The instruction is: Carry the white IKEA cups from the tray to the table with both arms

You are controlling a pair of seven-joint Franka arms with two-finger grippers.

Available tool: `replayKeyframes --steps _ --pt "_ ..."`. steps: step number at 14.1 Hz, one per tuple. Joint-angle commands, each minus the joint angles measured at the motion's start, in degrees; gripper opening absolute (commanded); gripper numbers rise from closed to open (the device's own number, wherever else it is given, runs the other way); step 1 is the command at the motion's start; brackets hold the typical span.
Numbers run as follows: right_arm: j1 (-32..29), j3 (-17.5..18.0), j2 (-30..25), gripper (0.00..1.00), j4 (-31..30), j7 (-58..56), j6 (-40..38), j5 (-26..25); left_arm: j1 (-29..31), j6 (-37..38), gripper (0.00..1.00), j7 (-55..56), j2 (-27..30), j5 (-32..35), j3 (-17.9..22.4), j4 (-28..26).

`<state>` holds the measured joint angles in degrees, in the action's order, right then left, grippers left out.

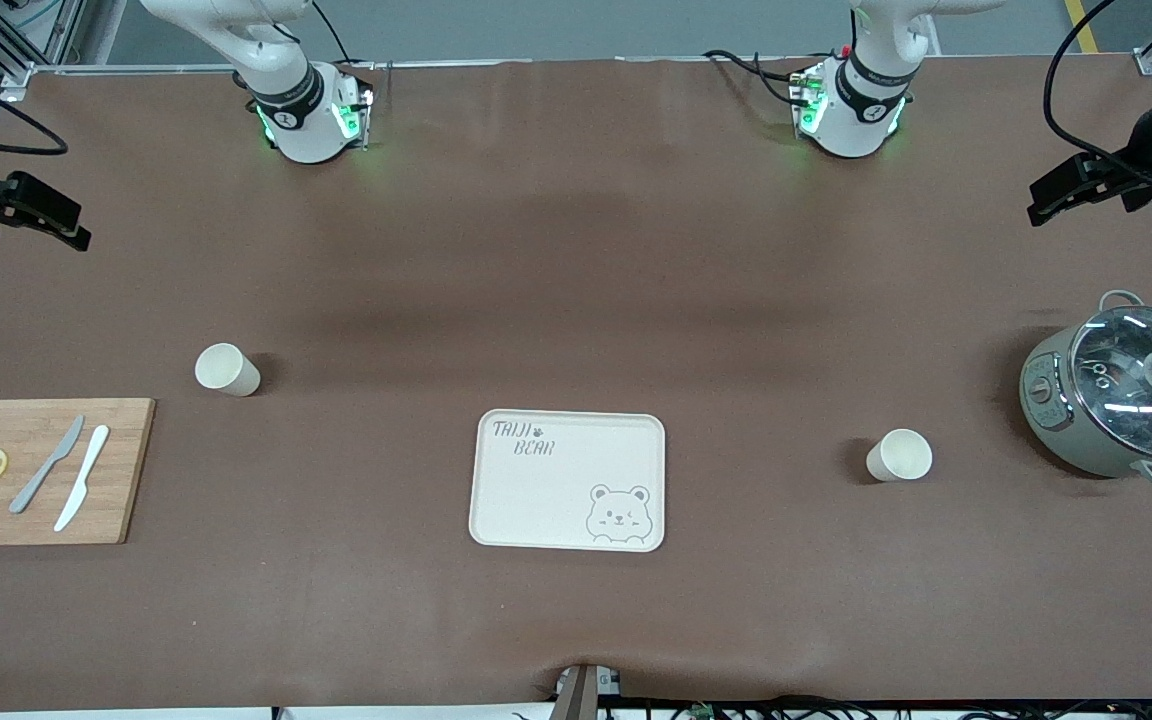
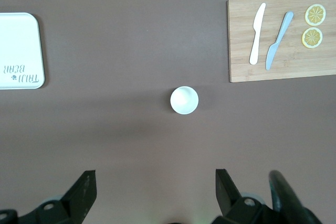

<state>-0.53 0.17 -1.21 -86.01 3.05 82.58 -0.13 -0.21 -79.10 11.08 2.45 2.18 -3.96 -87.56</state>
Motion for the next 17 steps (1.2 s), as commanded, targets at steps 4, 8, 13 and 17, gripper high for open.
replayKeyframes --steps 4,8,13,17 --pt "-0.3 0.4 -0.4 1.00 0.4 0.9 -0.2 -1.0 0.6 -0.2 1.00 -1.2 -0.3 0.8 -1.0 0.3" --pt "-0.3 0.4 -0.5 1.00 0.5 1.0 -0.4 -1.0 0.7 -1.5 1.00 -1.2 -0.1 0.4 -0.9 0.2" --pt "-0.4 0.4 -0.4 1.00 0.5 1.1 -0.4 -1.0 0.5 -3.1 1.00 -1.2 -0.3 0.0 -1.1 -0.9" --pt "-0.4 0.4 -0.4 1.00 0.5 1.3 -0.5 -0.9 0.8 -3.3 1.00 -1.2 0.2 -0.1 -1.1 -1.1"
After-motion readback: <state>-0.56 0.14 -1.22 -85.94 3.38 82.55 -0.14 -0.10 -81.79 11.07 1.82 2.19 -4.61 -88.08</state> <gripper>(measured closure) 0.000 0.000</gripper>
